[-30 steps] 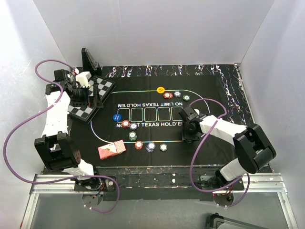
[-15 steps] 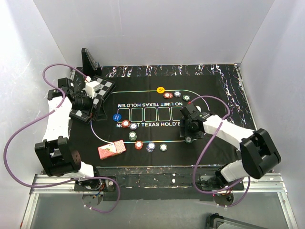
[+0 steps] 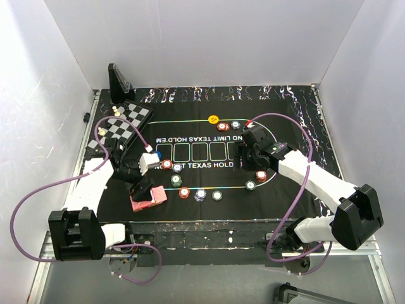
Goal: Distribute texas hold em gaming equipment
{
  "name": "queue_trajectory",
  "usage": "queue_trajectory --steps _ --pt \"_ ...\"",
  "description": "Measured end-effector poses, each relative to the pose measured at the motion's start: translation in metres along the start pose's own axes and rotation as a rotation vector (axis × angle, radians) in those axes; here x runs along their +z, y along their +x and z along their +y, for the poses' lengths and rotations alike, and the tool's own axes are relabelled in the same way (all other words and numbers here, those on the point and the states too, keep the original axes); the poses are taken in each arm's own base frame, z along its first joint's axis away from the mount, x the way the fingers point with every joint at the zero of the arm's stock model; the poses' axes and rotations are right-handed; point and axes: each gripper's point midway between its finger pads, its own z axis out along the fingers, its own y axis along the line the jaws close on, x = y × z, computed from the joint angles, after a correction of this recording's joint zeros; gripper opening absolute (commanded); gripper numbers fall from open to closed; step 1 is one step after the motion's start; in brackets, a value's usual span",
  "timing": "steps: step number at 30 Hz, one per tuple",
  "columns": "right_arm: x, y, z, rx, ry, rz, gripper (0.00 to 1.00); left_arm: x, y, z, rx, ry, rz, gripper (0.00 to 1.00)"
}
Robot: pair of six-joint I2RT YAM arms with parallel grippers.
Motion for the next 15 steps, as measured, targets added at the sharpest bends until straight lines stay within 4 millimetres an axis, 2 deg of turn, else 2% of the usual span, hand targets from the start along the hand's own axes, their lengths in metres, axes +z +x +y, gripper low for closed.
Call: queue_trajectory --steps 3,15 --pt "-0.001 0.002 0.000 -0.008 -0.002 0.012 0.80 0.008 0.016 -0.004 0.028 -0.010 0.037 1.00" --pt "-0.009 -0.011 0.012 -0.033 -0.048 -0.011 0.80 0.023 0.047 0.009 0.118 -0.052 0.124 1.00"
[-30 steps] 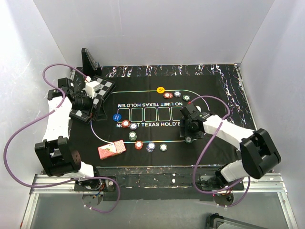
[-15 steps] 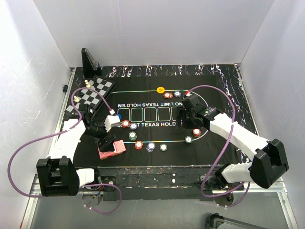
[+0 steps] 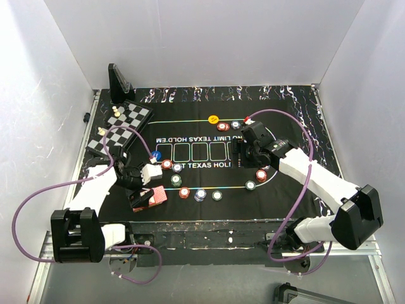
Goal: Distribute texas hold em gaming equipment
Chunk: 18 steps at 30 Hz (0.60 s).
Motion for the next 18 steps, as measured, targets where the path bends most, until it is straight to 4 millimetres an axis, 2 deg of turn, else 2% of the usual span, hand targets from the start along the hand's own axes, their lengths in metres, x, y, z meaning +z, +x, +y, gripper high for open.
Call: queue_trajectory --steps 4,18 --pt "0.000 0.000 0.001 -0.006 -0.006 0.004 0.80 0.008 0.005 -0.004 0.047 0.026 0.028 1.00" --pt "0.005 -0.008 0.009 -0.054 -0.030 0.010 0.80 0.025 0.022 0.004 0.058 0.040 0.098 1.00"
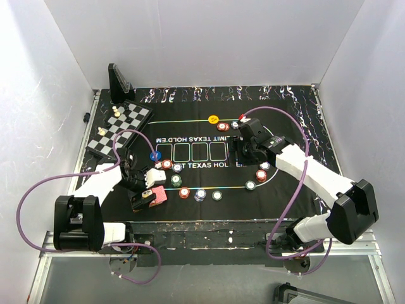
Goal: Distribute texas hold em gaming equipment
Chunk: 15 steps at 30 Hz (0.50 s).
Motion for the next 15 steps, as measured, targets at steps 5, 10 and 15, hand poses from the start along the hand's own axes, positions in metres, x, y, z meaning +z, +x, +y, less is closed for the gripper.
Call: queue_trajectory --steps 5,10,15 --pt "0.0024 0.0004 0.0004 -0.007 -0.001 0.006 0.79 0.0031 0.0031 0.0004 0.008 -0.006 0.020 1.00" --pt "0.0043 -0.0008 0.0011 -0.010 -0.004 0.003 0.79 0.0054 0.0030 0.0022 0.010 -0.017 0.026 1.00" --pt "0.0054 -0.0010 0.0014 -0.010 -0.004 0.003 0.78 0.0072 0.0033 0.0022 0.029 -0.037 0.036 1.00"
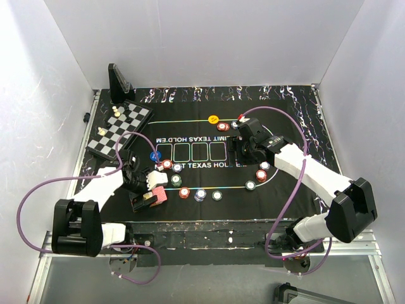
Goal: Distribute texas hold em gaming equipment
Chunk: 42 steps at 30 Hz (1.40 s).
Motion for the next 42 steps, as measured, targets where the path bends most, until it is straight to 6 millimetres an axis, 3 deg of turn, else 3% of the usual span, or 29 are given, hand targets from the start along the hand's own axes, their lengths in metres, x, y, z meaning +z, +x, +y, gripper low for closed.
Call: queue_trajectory --steps 2,8,14,20,25,31,36,42 --pt "0.000 0.000 0.000 0.000 0.000 -0.001 0.78 0.001 0.001 0.000 0.014 -0.014 0.002 1.00" --pt "0.000 -0.001 0.000 0.002 -0.001 -0.002 0.77 0.004 0.002 0.004 0.042 -0.057 0.017 0.72" --pt "0.000 -0.001 0.001 0.009 -0.002 -0.002 0.76 0.004 0.000 0.009 0.026 -0.082 0.013 0.59" --pt "0.000 0.000 0.002 0.012 -0.006 0.000 0.76 0.003 -0.002 0.008 0.026 -0.091 0.005 0.35" --pt "-0.001 0.001 0.006 0.015 -0.028 0.008 0.77 0.000 -0.007 -0.002 0.013 -0.041 -0.011 0.22" --pt "-0.012 -0.018 0.022 0.026 -0.086 -0.028 0.85 -0.035 -0.043 0.003 0.017 -0.015 -0.077 0.00" --pt "-0.025 -0.035 0.050 0.046 -0.217 -0.059 0.88 -0.068 -0.074 0.016 0.026 -0.052 -0.131 0.00" --pt "-0.040 -0.057 0.105 0.115 -0.493 -0.090 0.89 -0.109 -0.118 0.037 0.022 -0.076 -0.186 0.00"
